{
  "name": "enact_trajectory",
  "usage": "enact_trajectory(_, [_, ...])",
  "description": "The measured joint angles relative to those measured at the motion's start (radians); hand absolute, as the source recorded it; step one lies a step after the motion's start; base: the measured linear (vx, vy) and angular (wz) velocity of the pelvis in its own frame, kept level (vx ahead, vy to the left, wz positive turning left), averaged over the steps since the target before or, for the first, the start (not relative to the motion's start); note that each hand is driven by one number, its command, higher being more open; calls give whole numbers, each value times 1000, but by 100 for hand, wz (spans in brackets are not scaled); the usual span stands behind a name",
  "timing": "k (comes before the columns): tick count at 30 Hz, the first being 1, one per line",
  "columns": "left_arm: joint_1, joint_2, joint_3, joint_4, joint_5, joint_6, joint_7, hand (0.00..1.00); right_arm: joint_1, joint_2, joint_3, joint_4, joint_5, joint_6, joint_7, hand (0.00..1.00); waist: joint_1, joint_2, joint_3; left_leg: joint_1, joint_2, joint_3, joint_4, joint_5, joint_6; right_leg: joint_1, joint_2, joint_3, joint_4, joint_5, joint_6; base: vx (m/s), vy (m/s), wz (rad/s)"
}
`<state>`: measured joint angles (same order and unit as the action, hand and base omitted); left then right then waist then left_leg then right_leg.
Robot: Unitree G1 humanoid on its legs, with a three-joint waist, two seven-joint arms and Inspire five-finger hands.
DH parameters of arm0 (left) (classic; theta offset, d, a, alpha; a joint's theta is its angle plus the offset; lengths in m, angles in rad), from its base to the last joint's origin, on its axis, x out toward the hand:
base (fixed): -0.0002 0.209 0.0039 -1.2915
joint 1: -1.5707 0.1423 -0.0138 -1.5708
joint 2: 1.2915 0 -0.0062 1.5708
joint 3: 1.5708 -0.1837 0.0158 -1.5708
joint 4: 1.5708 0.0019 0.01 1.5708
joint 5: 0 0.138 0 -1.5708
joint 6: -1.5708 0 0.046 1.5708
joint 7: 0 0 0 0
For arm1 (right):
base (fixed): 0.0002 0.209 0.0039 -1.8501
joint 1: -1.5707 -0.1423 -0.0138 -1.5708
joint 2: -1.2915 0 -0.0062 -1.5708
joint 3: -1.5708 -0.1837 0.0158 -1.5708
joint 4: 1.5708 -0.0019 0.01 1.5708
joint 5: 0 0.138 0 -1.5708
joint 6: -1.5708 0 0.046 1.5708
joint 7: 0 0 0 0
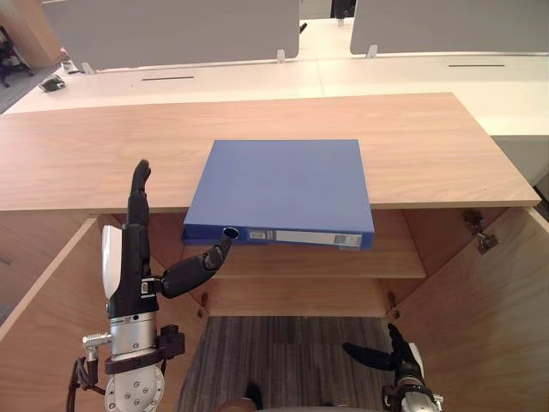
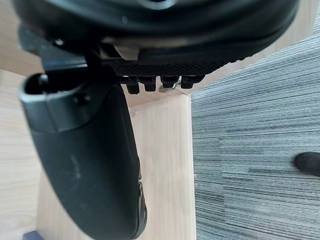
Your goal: Walk over to the cabinet, pick up the folder, carry it to the office cabinet, place the folder inside the office cabinet, then close the office cabinet door
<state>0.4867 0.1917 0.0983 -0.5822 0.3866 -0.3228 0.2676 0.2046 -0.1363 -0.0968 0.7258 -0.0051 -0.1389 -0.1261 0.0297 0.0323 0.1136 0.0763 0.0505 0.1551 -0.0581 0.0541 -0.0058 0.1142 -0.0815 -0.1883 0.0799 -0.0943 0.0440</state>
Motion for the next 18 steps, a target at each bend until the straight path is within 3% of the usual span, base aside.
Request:
enact_trajectory(5, [-28, 120, -28, 2, 78, 1, 5, 100, -2, -4, 43, 3, -10, -1, 1, 100, -2, 0, -6, 19, 0, 9, -25, 9, -9, 6, 3, 13, -15, 9, 6, -41, 5, -5])
enact_trajectory(8, [-112, 216, -99, 62, 134, 0, -18, 100, -2, -10, 67, 4, -22, -1, 11, 100, -11, 1, -8, 24, 2, 30, -30, 11, -9, 5, 6, 32, -23, 18, 5, -12, 7, -18])
enact_trajectory(14, [-212, 305, -189, 180, 229, 7, -51, 100, 3, -22, 66, 4, -26, -1, 14, 100, -38, -1, -11, 22, 4, 79, -29, 14, -6, -15, 13, 81, -33, 34, 2, 17, 9, -25])
enact_trajectory(15, [-228, 310, -199, 201, 256, 11, -55, 0, 3, -22, 65, 4, -26, -1, 15, 100, -47, -2, -11, 22, 4, 83, -29, 12, -7, -18, 13, 86, -34, 35, 2, 22, 5, -20])
enact_trajectory(18, [-250, 311, -206, 207, 320, 28, -56, 0, 4, -22, 65, 4, -25, -1, 19, 100, -48, -3, -12, 22, 6, 97, -30, 10, -8, -26, 17, 101, -34, 37, 1, 14, -3, -16])
